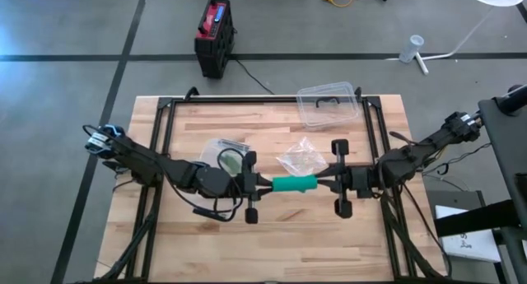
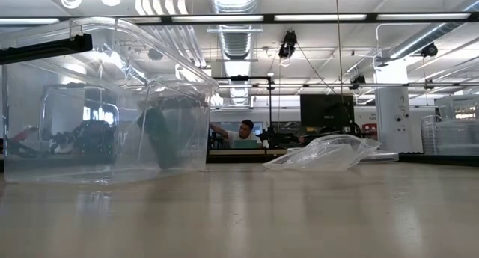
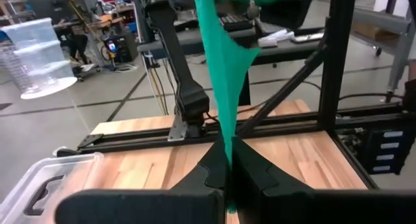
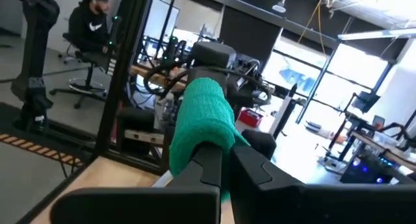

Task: Roll bandage
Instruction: Roll the blue bandage

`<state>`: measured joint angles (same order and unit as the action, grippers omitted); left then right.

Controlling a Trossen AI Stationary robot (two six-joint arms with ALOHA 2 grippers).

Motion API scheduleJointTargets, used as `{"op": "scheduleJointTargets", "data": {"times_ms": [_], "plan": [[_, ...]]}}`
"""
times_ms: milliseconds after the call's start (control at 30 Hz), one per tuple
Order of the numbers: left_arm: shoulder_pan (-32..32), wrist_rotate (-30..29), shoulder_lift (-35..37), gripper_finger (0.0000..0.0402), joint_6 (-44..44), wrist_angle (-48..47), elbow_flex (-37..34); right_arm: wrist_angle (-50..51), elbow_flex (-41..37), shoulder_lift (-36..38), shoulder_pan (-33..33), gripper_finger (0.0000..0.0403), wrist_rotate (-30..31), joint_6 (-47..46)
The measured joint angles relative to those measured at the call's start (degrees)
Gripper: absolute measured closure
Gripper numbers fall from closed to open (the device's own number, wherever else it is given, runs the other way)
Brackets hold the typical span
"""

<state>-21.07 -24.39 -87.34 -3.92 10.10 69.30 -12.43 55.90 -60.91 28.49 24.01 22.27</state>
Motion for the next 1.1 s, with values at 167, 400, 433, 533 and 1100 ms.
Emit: {"op": "scheduleJointTargets", "data": {"times_ms": [167,400,433,533,1100], "plan": [[-0.25,-0.10,0.60,0.0401,0.42,0.23,0.00,0.15,0.00,0.18,0.00,0.0403,0.04,2.31],[-0.49,2.55,0.47,0.0401,3.50,0.54,-0.02,0.12,0.00,-0.82,-0.01,0.0403,4.14,12.08],[-0.49,2.93,0.47,0.0401,3.90,1.18,-0.06,0.07,0.00,-1.08,-0.02,0.0403,4.48,13.49],[-0.49,2.93,0.47,0.0401,5.40,3.90,-0.07,-0.20,0.00,-1.13,-0.02,0.0403,4.62,17.80],[-0.53,13.38,1.11,0.0401,17.01,11.00,2.96,-0.21,-0.04,-2.09,0.00,0.0403,5.11,31.82]]}}
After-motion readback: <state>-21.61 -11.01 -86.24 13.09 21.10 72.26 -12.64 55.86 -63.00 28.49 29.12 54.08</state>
